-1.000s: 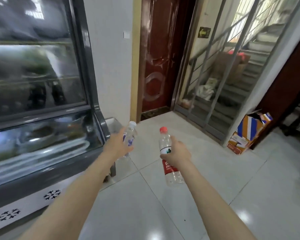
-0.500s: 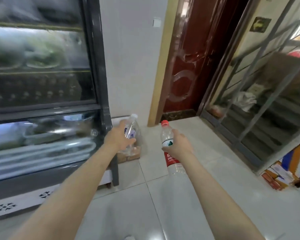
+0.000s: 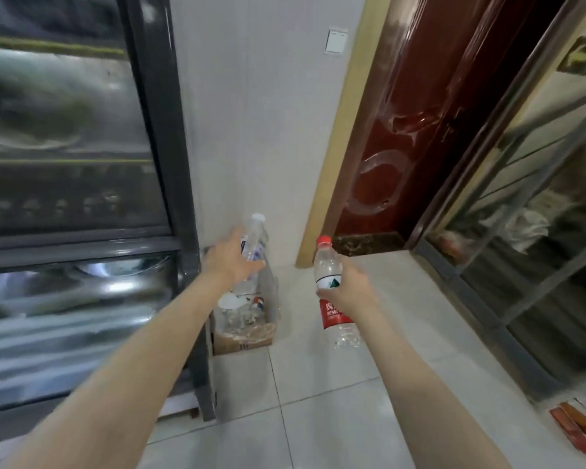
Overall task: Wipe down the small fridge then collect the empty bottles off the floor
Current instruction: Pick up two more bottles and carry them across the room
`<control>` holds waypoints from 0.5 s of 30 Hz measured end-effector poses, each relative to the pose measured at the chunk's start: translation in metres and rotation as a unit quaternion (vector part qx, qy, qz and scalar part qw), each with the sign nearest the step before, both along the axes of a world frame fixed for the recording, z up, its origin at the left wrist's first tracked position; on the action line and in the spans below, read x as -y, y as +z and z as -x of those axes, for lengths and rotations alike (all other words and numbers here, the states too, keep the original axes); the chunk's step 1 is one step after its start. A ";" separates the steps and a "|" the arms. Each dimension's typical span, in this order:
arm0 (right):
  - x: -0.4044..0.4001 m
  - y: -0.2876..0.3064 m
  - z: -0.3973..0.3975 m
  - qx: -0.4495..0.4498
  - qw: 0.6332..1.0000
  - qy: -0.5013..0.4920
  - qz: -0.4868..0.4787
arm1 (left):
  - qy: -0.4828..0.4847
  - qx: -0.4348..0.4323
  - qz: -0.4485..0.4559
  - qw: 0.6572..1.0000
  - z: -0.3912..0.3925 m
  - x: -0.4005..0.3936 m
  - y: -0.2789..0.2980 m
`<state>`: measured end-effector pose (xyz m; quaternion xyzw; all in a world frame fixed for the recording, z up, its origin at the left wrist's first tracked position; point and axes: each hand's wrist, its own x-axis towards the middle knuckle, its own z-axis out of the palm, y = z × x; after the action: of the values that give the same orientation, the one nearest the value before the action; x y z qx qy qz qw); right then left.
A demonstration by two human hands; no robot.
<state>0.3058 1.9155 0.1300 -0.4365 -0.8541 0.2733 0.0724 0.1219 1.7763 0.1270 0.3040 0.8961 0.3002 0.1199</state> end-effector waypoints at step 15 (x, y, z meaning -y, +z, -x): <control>-0.224 -0.050 0.194 0.036 0.989 0.141 0.004 | 0.123 0.043 0.049 0.990 0.148 -0.164 -0.060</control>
<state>0.1121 2.1390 0.0798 -0.3215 -0.9082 0.2679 0.0008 -0.0259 1.9405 0.0674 0.1725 0.9344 0.2808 0.1352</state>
